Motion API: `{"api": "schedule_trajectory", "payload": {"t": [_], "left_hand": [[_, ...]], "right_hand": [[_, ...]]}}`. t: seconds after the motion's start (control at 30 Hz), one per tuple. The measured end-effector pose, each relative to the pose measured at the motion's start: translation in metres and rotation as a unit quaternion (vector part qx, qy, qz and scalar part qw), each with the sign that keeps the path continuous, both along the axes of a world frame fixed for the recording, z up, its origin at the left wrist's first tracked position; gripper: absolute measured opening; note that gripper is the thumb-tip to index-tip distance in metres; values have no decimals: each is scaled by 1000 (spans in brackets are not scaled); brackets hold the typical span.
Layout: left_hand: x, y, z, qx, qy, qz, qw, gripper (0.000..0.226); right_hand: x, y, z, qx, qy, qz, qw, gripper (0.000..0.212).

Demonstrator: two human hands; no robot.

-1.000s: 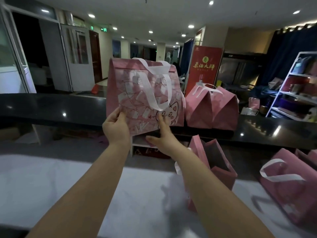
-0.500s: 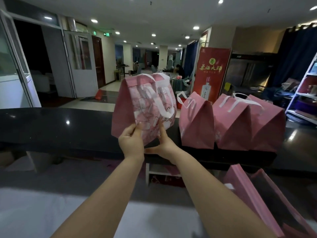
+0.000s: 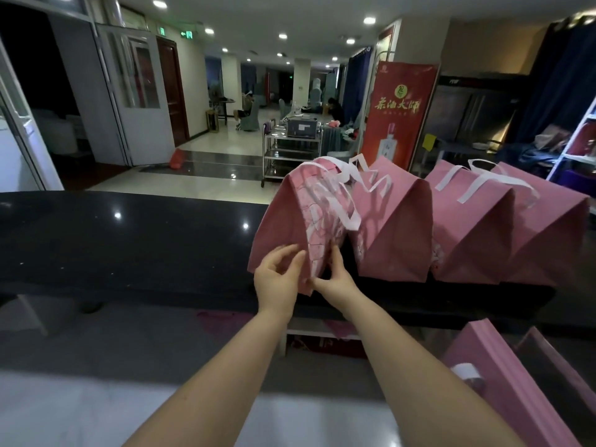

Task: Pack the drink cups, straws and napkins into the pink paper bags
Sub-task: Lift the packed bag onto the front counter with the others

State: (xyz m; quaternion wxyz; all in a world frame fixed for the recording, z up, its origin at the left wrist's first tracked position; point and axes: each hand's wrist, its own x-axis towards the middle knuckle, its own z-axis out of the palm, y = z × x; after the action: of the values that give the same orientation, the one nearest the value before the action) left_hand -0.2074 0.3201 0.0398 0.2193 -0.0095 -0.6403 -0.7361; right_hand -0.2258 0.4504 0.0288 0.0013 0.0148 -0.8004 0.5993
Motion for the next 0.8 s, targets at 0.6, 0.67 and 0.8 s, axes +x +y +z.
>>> {"api": "schedule_trajectory", "payload": {"t": [0.6,0.67,0.8], "left_hand": [[-45,-38,22,-201,-22,-9,979,35],[-47,-38,19,-221,-16,-11,975,29],[-50,-40,3,-218,-31,-26,975,25]], "right_hand": [[-23,-3,35,119,221,-199,947,16],[-25,1,29,138,212,-200,947,11],[-22,7,12,136,194,-210,949,13]]}}
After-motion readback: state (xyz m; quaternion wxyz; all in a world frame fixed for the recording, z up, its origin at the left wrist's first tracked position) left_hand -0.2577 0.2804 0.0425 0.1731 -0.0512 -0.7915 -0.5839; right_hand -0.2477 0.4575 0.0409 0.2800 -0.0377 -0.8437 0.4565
